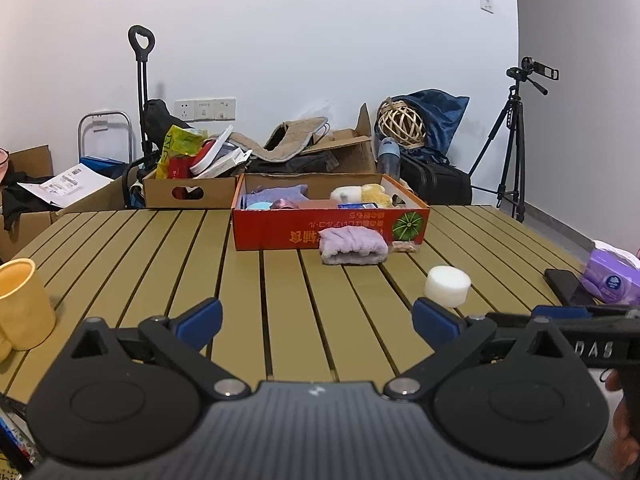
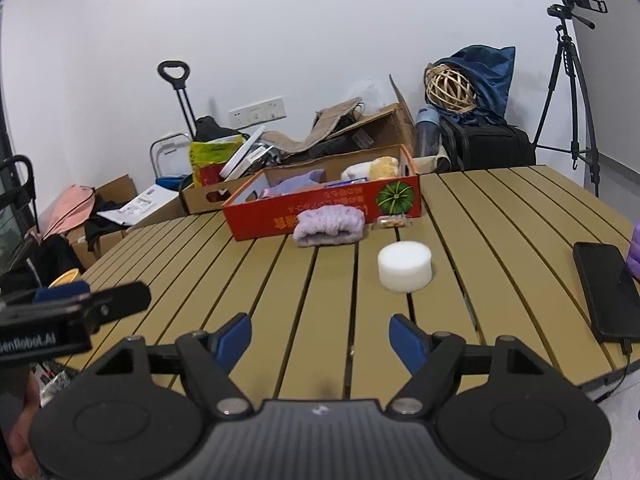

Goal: Organize soft objects
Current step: 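Close both tools on the lavender fuzzy headband, then lift the lavender headband and carry it into the red box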

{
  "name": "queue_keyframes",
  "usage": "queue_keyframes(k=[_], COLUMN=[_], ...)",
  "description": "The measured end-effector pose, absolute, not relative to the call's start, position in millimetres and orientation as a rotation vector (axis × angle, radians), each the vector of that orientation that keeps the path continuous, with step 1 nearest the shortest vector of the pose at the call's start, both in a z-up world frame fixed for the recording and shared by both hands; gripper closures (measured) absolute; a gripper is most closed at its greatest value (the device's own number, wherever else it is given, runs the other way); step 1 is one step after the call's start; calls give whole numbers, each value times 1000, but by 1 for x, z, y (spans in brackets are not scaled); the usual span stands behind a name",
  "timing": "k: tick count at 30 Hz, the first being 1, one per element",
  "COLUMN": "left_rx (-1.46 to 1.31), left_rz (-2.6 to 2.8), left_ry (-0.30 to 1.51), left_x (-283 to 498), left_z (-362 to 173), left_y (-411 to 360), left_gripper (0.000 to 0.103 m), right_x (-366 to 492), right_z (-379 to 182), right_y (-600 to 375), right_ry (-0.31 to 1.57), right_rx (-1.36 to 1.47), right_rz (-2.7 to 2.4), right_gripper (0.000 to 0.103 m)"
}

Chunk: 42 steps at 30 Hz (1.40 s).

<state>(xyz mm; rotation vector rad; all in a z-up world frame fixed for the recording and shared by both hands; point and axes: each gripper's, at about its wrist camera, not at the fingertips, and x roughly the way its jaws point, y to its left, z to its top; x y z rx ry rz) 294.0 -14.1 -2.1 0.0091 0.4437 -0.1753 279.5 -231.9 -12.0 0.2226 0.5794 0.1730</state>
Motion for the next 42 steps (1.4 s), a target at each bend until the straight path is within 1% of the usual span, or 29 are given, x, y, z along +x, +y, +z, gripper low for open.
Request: queue_keyframes(k=[3,8,10,12,14,15,16,18,19,20,21,22,23,24,25,27,28,29,30,32,37,40,42], left_rx=[10,-29,-67,-121,-175,-184,-177,-169,-180,-205,-239,-280,-313,-332,-341,-345,-345,-345,-336,-314,-298,-295,-305], left_rz=[-174,-170,-171,-168,-157,-151,-153,-156,-147,-142,-144,-156,-170,-180,-199,-225,-241,-267,-271,-273,-281,-286,-299], left_ry=[448,476,512,593,654,662,654,647,660,667,673,683,697,714,725,728,736,742,739,735,721,700,696], left_x=[316,379,413,451,488,503,519,542,554,563,571,577,582,586,589,590,591,592,591,591,585,574,561], left_z=[-5,-10,-14,-22,-32,-34,-36,-40,-44,-47,-53,-59,-66,-71,-76,-82,-85,-87,-87,-86,-81,-69,-57], left_y=[-17,-26,-29,-30,-30,-32,-35,-41,-43,-43,-42,-39,-37,-37,-36,-37,-37,-38,-39,-40,-43,-41,-37], left_gripper=[0,0,0,0,0,0,1,6,15,25,31,39,45,47,51,60,73,82,82,85,88,89,89], right_x=[303,361,392,425,458,474,488,516,528,539,550,560,567,573,579,583,585,586,586,585,579,570,556], right_z=[-10,-11,-15,-22,-33,-38,-43,-54,-58,-62,-67,-73,-77,-82,-88,-96,-97,-96,-95,-93,-91,-83,-75], right_y=[-237,-240,-241,-246,-251,-252,-252,-252,-251,-251,-250,-249,-249,-248,-247,-244,-242,-240,-239,-239,-243,-241,-241], right_ry=[574,573,581,608,633,644,655,677,683,688,694,701,708,716,727,735,732,729,725,723,713,710,697], right_rx=[232,246,265,322,401,427,447,490,504,517,530,538,548,563,575,573,567,558,546,530,530,514,510], right_rz=[160,162,163,164,154,143,133,114,112,111,115,123,132,149,162,156,155,157,160,167,187,205,217], right_gripper=[28,28,28,28,32,33,36,42,45,46,46,48,55,60,69,73,75,77,79,84,89,99,99])
